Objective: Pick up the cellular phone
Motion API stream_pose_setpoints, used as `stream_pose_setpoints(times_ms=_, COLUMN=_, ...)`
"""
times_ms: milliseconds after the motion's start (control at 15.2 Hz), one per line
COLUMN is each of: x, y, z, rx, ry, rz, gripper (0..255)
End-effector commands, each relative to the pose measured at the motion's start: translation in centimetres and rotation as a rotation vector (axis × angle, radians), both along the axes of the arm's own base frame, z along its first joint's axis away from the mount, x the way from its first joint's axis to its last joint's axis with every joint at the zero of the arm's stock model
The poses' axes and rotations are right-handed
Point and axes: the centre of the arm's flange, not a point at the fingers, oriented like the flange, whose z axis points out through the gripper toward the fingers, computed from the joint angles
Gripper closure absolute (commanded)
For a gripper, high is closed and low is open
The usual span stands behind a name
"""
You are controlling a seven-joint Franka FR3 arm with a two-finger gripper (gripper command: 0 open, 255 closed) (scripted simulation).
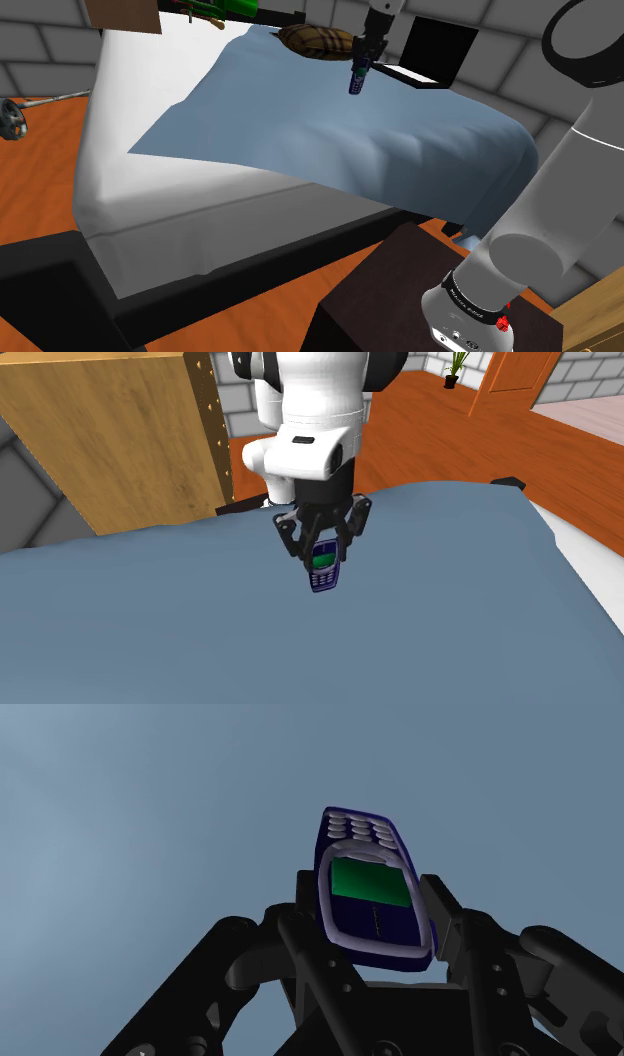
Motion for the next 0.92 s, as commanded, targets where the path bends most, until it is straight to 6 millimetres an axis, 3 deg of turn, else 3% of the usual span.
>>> stream_pose_setpoints(times_ms=0, x=0.0, y=0.0, z=1.0, rx=0.0, ry=0.0, rz=0.0, gripper=255)
stream_pose_setpoints(times_ms=726, x=0.0, y=0.0, z=6.8, rx=0.0, ry=0.0, rz=0.0, gripper=255)
stream_pose_setpoints(times_ms=858, x=0.0, y=0.0, z=6.8, rx=0.0, ry=0.0, rz=0.0, gripper=255)
